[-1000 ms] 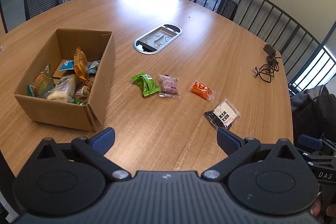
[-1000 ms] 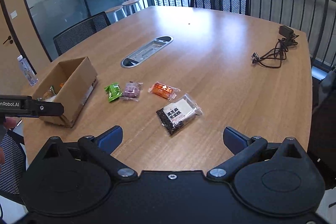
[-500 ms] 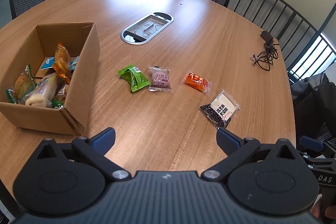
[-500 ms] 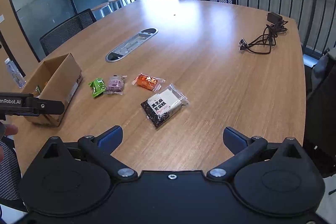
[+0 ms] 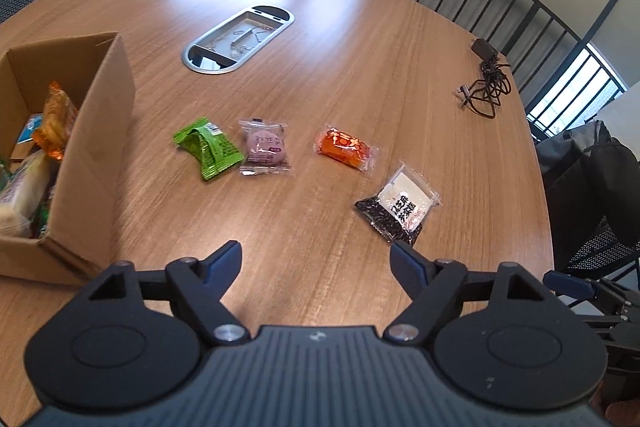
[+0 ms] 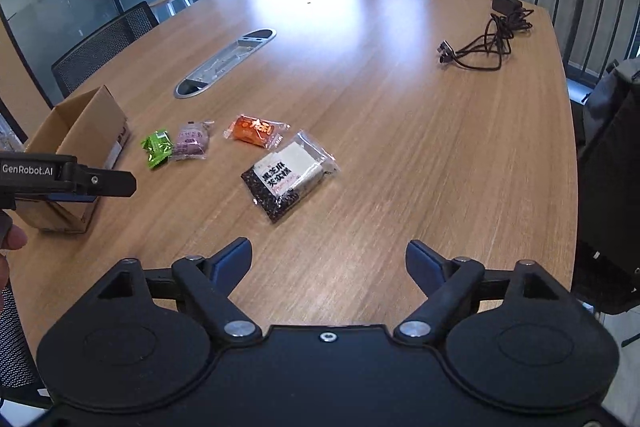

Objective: Organize snacks
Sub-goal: 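Withdraw both open grippers from the box toward the remaining snacks, then close the right gripper on the black-sesame cake pack while the left gripper lowers onto the orange candy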

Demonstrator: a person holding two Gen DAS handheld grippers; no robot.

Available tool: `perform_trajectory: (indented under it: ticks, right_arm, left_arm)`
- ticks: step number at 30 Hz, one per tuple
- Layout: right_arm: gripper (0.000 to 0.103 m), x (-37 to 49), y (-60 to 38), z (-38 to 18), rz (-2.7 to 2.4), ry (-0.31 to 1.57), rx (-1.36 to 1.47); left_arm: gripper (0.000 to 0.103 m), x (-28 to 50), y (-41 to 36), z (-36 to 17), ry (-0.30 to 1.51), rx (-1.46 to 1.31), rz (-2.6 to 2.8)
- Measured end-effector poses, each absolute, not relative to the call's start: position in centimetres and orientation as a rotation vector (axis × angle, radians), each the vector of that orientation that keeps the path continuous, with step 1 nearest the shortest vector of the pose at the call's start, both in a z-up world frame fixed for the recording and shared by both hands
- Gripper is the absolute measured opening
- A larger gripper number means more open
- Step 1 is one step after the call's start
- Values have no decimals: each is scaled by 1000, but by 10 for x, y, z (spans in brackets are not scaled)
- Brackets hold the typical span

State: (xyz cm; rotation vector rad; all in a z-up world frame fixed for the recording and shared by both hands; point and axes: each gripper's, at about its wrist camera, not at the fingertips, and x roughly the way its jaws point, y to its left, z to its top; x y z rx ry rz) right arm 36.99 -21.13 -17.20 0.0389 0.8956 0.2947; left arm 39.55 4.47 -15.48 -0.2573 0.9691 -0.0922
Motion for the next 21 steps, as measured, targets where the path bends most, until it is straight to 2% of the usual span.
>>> perform_trajectory:
  ticks: [3, 9, 15, 21]
  right_arm:
    - [73, 373, -211, -178, 289, 913, 46]
    - [66, 382, -209, -187, 271, 933, 62]
    - [63, 394, -204, -193, 262, 944, 86]
    - [63, 412, -194, -197, 239, 947, 129]
  left_arm:
    - [67, 404, 42, -161, 984, -257, -110]
    - [59, 421, 39, -173, 1011, -264, -142]
    - [55, 443, 31, -183, 1025, -257, -177]
    - [55, 471, 32, -189, 1022, -262, -175]
